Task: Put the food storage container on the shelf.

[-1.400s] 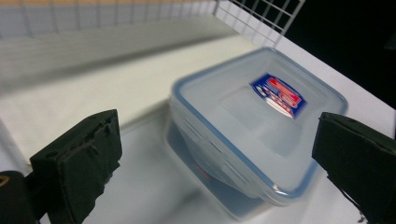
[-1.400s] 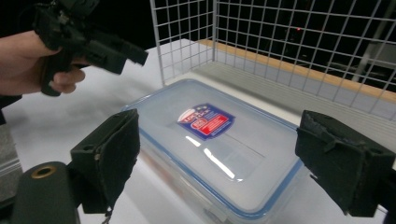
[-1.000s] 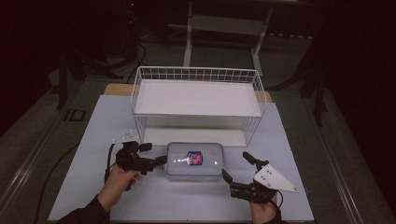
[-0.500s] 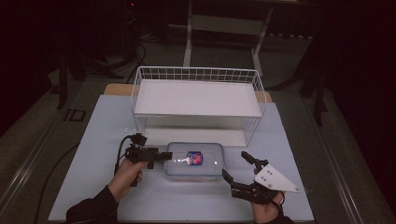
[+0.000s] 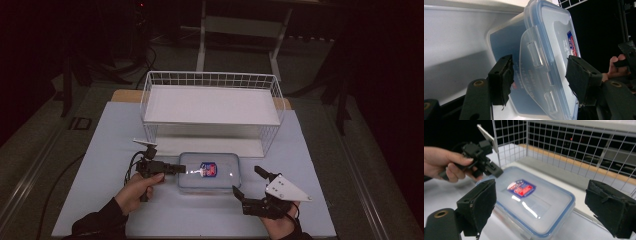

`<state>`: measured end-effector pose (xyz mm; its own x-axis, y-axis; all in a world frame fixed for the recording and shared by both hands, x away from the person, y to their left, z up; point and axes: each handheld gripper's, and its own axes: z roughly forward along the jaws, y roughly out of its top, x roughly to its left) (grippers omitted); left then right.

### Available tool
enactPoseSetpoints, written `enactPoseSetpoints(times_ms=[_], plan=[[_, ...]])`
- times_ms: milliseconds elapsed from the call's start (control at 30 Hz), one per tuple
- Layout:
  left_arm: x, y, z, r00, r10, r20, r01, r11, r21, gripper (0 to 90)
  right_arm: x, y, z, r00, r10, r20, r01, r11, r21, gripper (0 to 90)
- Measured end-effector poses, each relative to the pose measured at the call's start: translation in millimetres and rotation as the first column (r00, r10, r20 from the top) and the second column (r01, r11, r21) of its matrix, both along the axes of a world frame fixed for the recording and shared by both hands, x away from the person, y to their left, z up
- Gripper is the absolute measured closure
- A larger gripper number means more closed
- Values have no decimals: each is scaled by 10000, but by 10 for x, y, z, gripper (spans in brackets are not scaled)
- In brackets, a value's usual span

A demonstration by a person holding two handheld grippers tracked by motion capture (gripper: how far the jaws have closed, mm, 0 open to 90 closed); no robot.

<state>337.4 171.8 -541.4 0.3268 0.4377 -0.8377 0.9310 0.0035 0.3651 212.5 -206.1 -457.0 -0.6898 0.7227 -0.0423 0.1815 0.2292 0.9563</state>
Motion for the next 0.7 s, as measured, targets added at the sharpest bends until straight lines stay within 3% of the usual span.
enactPoseSetpoints(times_ms=[67, 167, 333, 400, 567, 600, 667, 700], plan=[[1, 58, 30, 9997, -24, 246, 27, 9999, -136, 509, 3, 4, -10, 10000, 16, -73, -17, 9999, -138, 101], [-20, 49, 38, 9994, 37, 332, -34, 10000, -79, 510, 37, -2, -30, 9990, 31, -436, -38, 9998, -173, 101], [-74, 32, 109, 9943, -277, 1027, 243, 9991, 344, 513, 131, -61, -65, 9922, 142, -1236, -138, 9999, 46, 100], [-109, 35, 139, 9899, -423, 1356, 370, 9985, 407, 524, 221, -132, -94, 9817, 197, -1892, -143, 9994, 299, 101], [-140, 54, 157, 9807, -716, 1818, 644, 9969, 454, 540, 333, -181, -143, 9688, 356, -2452, -276, 9990, 357, 143], [-153, 62, 157, 9765, -810, 1998, 740, 9964, 426, 541, 400, -192, -182, 9576, 510, -2835, -365, 9978, 562, 149], [-167, 62, 169, 9724, -934, 2137, 858, 9953, 444, 546, 469, -203, -226, 9447, 625, -3220, -397, 9963, 768, 173], [-167, 62, 169, 9724, -934, 2137, 858, 9953, 444, 550, 469, -203, -226, 9447, 625, -3220, -397, 9963, 768, 173]])
